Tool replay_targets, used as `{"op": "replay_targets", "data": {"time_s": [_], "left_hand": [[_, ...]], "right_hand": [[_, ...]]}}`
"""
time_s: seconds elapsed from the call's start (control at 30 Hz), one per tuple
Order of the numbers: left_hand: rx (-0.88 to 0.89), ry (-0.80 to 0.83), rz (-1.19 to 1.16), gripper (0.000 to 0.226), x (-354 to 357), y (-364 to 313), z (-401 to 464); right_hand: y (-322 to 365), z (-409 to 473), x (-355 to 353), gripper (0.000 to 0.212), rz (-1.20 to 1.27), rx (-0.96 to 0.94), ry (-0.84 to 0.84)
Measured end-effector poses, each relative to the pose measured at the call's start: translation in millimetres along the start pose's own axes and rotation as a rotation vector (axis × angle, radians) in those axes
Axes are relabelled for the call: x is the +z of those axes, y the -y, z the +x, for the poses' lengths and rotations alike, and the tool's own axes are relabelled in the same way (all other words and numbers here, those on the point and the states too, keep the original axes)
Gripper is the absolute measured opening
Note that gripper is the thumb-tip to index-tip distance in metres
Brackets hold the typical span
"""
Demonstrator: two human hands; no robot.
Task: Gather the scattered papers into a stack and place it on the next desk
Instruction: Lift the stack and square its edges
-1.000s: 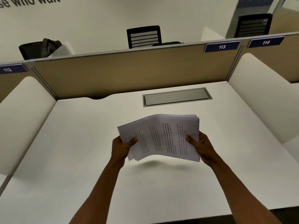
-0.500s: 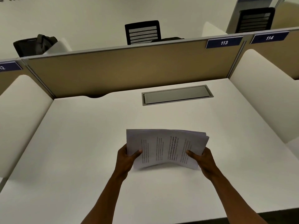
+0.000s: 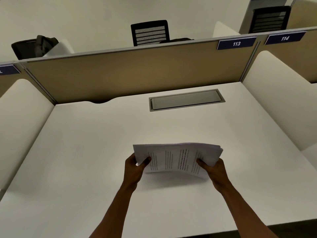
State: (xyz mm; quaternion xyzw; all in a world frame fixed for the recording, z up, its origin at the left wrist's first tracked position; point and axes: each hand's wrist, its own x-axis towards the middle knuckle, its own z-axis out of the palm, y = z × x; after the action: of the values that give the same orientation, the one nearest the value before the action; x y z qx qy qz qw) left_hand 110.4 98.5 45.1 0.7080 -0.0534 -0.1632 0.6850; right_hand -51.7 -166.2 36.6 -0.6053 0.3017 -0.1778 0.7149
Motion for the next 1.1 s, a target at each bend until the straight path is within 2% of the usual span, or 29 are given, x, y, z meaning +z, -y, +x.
{"op": "replay_targets", "data": {"time_s": [0.2, 0.37, 0.57, 0.73, 0.87, 1.1], "left_hand": [[0.014, -0.037, -0.088, 0.011, 5, -10, 3], [-0.049, -0.011, -0.096, 0.025, 10, 6, -8], [-0.047, -0.019, -0.095, 0.019, 9, 6, -2], [-0.084, 0.016, -0.002, 0.026, 12, 16, -10], [-0.089, -0.002, -0.010, 0.017, 12, 17, -8], [-0.125, 0.011, 0.004, 0.020, 11, 20, -13]], "right_hand": [[11, 0, 1, 0.033, 0.017, -0.052, 0.013], [-1, -6, 4, 0.047, -0.009, -0.035, 0.043], [4, -3, 1, 0.028, -0.008, -0.038, -0.026], [-6, -7, 3, 0.039, -0.051, -0.024, 0.001], [-6, -6, 1, 0.033, -0.066, -0.035, -0.021], [-4, -6, 1, 0.030, -0.204, -0.032, -0.029]]}}
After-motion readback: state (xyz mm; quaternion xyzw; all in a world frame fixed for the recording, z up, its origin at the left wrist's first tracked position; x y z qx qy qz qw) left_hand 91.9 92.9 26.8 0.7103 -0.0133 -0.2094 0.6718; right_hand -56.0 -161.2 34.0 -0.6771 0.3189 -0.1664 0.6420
